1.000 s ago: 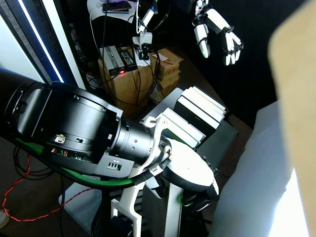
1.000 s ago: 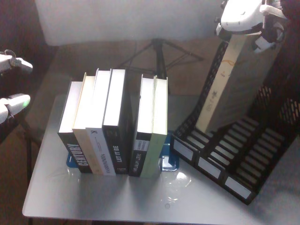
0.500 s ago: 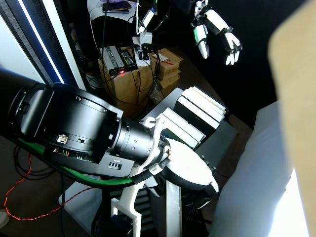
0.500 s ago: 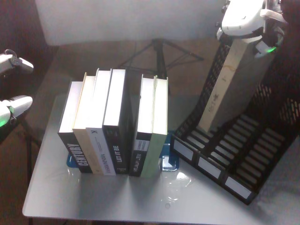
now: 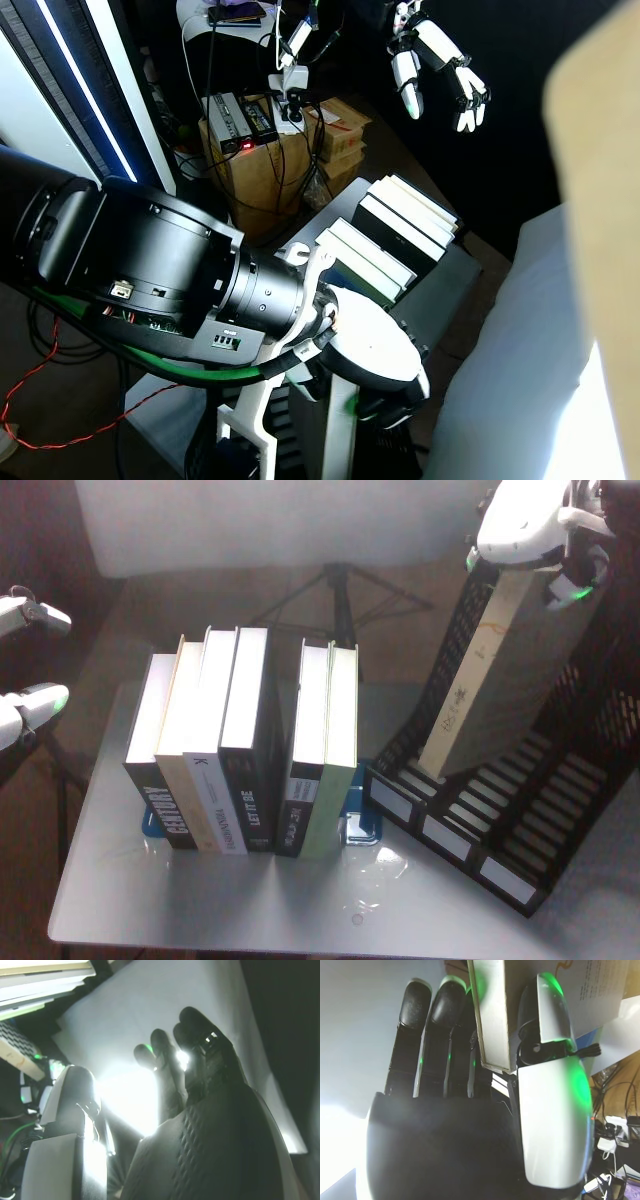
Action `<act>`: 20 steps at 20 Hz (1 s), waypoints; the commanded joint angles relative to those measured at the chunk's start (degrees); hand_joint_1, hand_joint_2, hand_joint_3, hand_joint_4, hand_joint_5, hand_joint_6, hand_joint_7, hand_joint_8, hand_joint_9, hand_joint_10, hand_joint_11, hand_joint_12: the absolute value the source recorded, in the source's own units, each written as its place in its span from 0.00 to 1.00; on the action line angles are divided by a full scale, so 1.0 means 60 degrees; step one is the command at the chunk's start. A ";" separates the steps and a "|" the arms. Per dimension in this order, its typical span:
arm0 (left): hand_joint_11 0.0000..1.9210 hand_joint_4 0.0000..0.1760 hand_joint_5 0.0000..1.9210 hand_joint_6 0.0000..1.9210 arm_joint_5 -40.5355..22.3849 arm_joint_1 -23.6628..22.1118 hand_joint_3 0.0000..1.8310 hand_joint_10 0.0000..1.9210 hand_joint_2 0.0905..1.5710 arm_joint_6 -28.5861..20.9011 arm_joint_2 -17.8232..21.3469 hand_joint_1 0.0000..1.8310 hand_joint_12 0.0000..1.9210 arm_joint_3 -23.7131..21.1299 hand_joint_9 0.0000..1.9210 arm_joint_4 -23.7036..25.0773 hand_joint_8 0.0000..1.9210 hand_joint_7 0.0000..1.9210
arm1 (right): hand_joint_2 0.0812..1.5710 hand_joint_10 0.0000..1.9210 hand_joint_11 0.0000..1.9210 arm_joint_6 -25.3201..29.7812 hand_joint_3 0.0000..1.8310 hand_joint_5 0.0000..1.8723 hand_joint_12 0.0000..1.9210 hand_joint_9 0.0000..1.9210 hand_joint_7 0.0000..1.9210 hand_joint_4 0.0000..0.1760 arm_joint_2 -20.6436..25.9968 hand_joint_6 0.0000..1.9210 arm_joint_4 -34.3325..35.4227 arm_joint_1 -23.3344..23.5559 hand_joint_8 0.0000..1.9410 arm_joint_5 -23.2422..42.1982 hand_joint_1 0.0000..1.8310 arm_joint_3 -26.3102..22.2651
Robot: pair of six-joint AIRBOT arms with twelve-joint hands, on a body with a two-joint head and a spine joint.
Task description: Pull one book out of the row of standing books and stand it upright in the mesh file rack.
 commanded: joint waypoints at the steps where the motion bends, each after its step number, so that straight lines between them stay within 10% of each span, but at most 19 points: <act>1: 0.00 0.00 0.16 0.35 -0.1119 -0.0040 0.00 0.39 0.81 -0.0030 0.0021 0.45 0.74 0.0099 0.02 -0.0121 0.00 0.24 | 0.75 0.69 0.31 -0.0071 0.00 0.36 0.95 0.43 0.43 0.00 0.0169 0.68 -0.0145 0.0029 0.58 -0.0797 0.80 0.0061; 5: 0.00 0.00 0.17 0.35 -0.1129 -0.0040 0.00 0.37 0.81 -0.0030 0.0019 0.45 0.68 0.0100 0.03 -0.0121 0.00 0.24 | 0.78 0.80 0.24 -0.0071 0.00 0.34 0.87 0.37 0.37 0.00 0.0151 0.76 -0.0195 -0.0005 0.66 -0.0804 0.74 0.0061; 7: 0.00 0.00 0.17 0.34 -0.1129 -0.0041 0.00 0.34 0.81 -0.0030 0.0005 0.45 0.62 0.0106 0.05 -0.0121 0.00 0.24 | 0.70 0.29 0.01 -0.0071 0.00 0.26 0.80 0.20 0.27 0.00 0.0140 0.16 -0.0302 -0.0009 0.07 -0.0809 0.73 0.0037; 8: 0.00 0.00 0.17 0.35 -0.1129 -0.0041 0.00 0.35 0.81 -0.0030 0.0005 0.45 0.67 0.0106 0.04 -0.0121 0.00 0.24 | 0.69 0.24 0.00 -0.0071 0.00 0.24 0.74 0.14 0.22 0.00 0.0139 0.11 -0.0323 -0.0009 0.02 -0.0812 0.71 0.0027; 18: 0.00 0.00 0.16 0.35 -0.1140 -0.0041 0.00 0.39 0.81 -0.0030 -0.0006 0.46 0.72 0.0102 0.02 -0.0122 0.00 0.23 | 0.70 0.15 0.00 -0.0070 0.00 0.12 0.51 0.07 0.09 0.00 0.0206 0.00 -0.0348 -0.0051 0.00 -0.0845 0.62 -0.0079; 20: 0.00 0.00 0.17 0.34 -0.1148 -0.0041 0.00 0.37 0.81 -0.0030 -0.0006 0.46 0.71 0.0095 0.04 -0.0122 0.00 0.24 | 0.70 0.03 0.00 -0.0045 0.00 0.01 0.05 0.00 0.01 0.00 0.0352 0.00 -0.0345 -0.0051 0.00 -0.0919 0.53 -0.0262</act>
